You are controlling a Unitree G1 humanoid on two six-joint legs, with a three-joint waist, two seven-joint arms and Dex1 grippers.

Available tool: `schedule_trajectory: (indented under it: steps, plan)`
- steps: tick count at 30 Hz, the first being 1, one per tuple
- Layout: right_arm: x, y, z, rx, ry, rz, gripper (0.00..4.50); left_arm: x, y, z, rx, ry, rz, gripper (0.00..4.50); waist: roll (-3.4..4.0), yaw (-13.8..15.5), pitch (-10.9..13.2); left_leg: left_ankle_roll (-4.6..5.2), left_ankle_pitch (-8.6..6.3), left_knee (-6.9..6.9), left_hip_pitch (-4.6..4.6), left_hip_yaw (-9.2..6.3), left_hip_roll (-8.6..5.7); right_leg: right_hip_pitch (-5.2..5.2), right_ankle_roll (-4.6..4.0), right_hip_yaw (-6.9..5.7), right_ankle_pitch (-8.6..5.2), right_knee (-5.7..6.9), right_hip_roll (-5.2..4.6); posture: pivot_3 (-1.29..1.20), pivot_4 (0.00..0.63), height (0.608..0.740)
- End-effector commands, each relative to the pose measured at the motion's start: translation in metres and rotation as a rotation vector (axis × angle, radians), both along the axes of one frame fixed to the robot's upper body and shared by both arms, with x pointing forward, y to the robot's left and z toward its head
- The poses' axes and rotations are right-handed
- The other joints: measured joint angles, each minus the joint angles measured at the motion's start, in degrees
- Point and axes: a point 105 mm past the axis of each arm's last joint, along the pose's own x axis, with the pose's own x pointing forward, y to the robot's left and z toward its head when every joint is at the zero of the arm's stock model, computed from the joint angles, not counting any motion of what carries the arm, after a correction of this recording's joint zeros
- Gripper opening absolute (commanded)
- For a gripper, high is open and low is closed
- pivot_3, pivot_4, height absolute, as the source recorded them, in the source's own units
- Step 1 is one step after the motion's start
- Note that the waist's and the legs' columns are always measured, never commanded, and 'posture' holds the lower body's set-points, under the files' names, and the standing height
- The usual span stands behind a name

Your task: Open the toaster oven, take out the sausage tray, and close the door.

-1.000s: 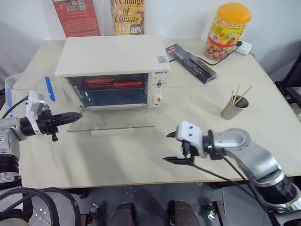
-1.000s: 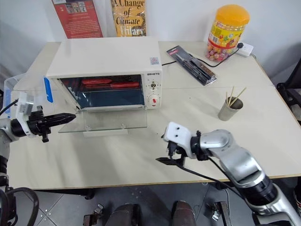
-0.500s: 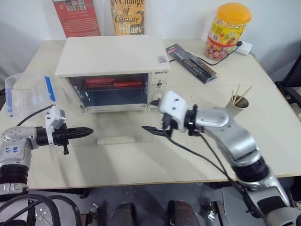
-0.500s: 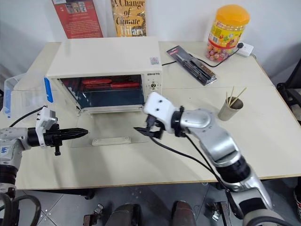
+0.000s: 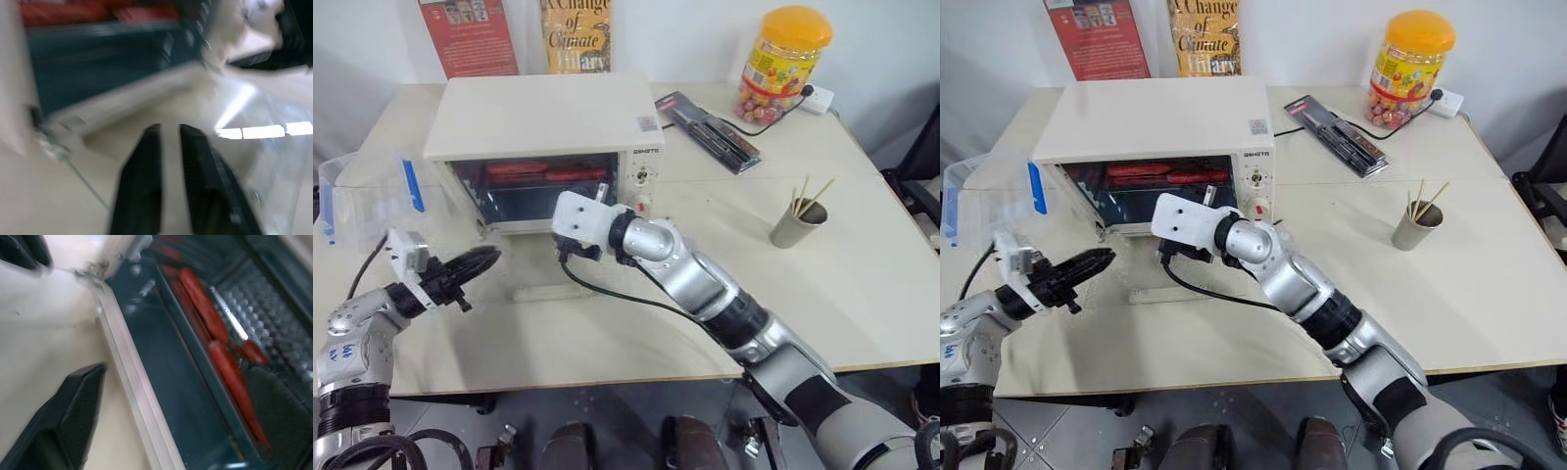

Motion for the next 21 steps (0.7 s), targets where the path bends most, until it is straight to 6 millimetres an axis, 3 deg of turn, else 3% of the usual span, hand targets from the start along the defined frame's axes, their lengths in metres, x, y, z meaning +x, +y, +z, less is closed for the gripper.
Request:
schedule_trajectory:
  steps: [1, 10, 18, 21]
  plan:
    - [0.011, 0.01, 0.015, -0.006, -0.126, -0.021, 4.5, -0.013, 0.001, 0.018, -0.058, -0.106, 0.01, 1.83, 0.0, -0.3, 0.0, 0.0, 0.0, -0.03, 0.01, 0.0, 0.0, 0.0, 0.0, 0.01, 0.0, -0.01, 0.0, 0.0, 0.15, 0.74]
    - [0.03, 0.028, 0.007, -0.15, -0.287, -0.027, 4.5, -0.023, 0.003, 0.035, -0.178, -0.208, 0.07, 4.45, 0.0, -1.0, 0.0, -0.02, 0.01, -0.11, 0.02, -0.09, 0.0, 0.01, 0.0, 0.01, 0.0, -0.01, 0.01, 0.0, 0.15, 0.74]
    - [0.036, 0.034, 0.001, -0.187, -0.311, -0.031, 4.5, -0.017, 0.006, 0.045, -0.217, -0.252, 0.122, 4.48, 0.01, -1.7, 0.0, -0.05, 0.03, -0.2, 0.03, -0.16, 0.0, 0.02, 0.0, -0.01, 0.0, -0.01, 0.03, 0.0, 0.15, 0.74]
    - [0.041, 0.034, 0.0, -0.193, -0.299, -0.054, 3.91, -0.014, 0.006, 0.046, -0.216, -0.256, 0.128, 4.5, 0.01, -1.8, 0.0, -0.05, 0.03, -0.23, 0.03, -0.17, 0.0, 0.02, 0.0, 0.0, 0.0, -0.02, 0.03, 0.0, 0.15, 0.74]
